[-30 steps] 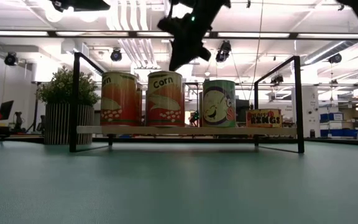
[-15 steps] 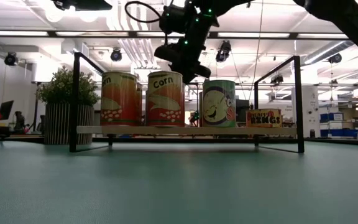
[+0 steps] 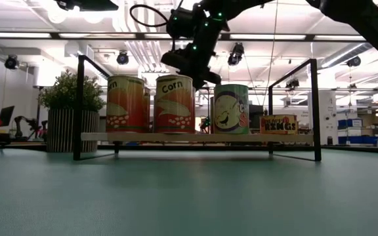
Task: Pick and place cans onto a shelf
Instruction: Put the canned peas on the shelf
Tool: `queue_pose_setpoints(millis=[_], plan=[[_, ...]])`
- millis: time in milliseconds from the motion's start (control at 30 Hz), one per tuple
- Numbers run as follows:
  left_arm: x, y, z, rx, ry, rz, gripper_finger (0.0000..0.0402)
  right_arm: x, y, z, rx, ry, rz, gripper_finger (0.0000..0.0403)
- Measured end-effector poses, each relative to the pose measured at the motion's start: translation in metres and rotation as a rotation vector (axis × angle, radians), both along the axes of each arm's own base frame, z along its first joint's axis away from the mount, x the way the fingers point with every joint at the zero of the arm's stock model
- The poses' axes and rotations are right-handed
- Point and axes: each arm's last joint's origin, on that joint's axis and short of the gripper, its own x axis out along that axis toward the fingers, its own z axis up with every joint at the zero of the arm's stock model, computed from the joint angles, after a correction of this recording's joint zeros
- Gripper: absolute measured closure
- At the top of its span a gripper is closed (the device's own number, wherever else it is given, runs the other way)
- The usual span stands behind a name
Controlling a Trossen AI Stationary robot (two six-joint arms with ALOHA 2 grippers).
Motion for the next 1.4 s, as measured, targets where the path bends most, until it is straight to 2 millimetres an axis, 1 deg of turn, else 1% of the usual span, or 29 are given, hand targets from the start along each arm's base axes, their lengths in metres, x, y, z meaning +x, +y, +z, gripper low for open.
queue_pose_setpoints(millis=[133, 300, 500, 767, 1000, 1400], plan=[[0.000, 0.000, 0.000, 0.000, 0.000, 0.000, 0.0359, 0.004, 0.001, -0.006, 0.003, 0.009, 0.006, 0.0394], [0.000, 0.000, 0.000, 0.000, 0.000, 0.000, 0.0359, 0.010, 0.008, -0.008, -0.001, -0.015, 0.023, 0.0394], [0.000, 0.000, 0.000, 0.000, 0.000, 0.000, 0.0359, 0.017, 0.017, -0.005, -0.019, -0.065, 0.051, 0.0394], [0.000, 0.000, 0.000, 0.001, 0.001, 0.000, 0.0359, 0.009, 0.021, 0.004, -0.016, -0.038, 0.059, 0.0394], [0.000, 0.000, 0.000, 0.008, 0.006, 0.000, 0.0359, 0.012, 0.030, 0.005, -0.016, -0.047, 0.081, 0.0394], [0.000, 0.000, 0.000, 0.008, 0.006, 0.000, 0.0359, 0.026, 0.033, 0.014, -0.098, -0.196, 0.141, 0.0394]])
